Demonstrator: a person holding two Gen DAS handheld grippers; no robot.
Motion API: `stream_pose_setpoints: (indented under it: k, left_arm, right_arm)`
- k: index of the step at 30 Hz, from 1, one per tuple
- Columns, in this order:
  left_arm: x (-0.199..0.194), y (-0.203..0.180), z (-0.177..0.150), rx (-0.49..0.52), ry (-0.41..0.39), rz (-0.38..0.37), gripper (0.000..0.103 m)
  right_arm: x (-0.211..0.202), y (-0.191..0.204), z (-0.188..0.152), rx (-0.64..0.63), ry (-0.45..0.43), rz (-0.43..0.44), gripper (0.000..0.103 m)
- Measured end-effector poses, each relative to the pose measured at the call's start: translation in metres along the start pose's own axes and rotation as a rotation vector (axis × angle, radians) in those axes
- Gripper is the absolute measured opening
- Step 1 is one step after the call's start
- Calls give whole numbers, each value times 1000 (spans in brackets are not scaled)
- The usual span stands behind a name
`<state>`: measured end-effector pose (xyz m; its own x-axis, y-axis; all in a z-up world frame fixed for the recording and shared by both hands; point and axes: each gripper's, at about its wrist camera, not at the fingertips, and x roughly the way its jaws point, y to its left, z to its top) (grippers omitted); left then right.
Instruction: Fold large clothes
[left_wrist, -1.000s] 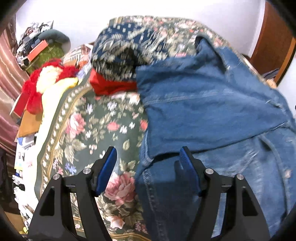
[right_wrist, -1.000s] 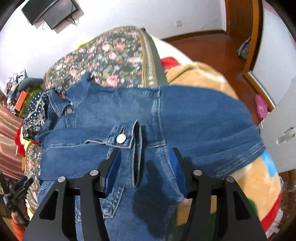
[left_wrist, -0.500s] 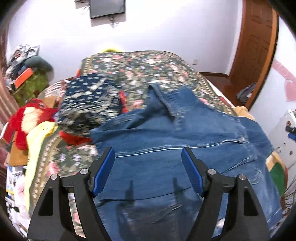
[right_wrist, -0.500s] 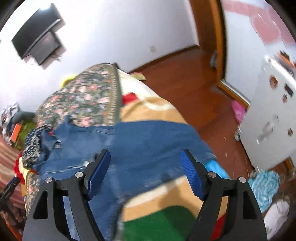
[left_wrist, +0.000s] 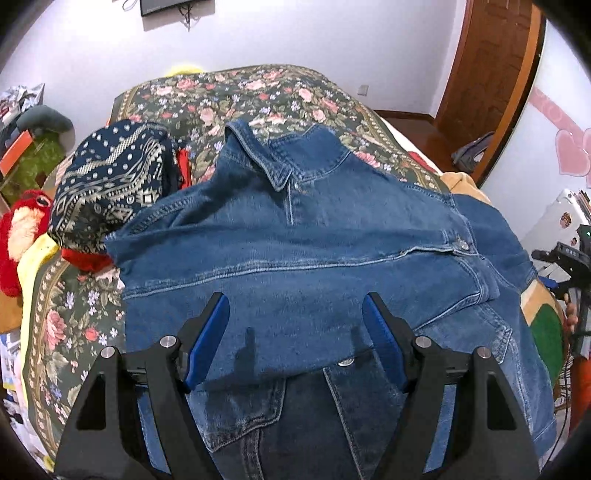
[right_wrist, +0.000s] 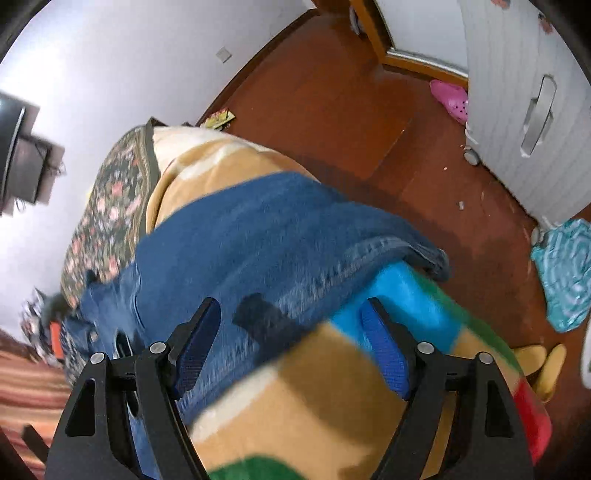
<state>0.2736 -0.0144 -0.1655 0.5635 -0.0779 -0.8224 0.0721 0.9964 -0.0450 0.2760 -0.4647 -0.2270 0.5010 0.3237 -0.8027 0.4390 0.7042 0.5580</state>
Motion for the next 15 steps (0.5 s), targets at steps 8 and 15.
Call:
stream_pose_setpoints:
  k: [8,15]
  left_arm:
    - [4,19,-11,-49,34,16,74]
    - [-2,29,-17,-68,25,20,74]
  right_arm:
    - [24,1,23,102,-25,-31,73]
    - [4,39,21,-7,-163,-156,28]
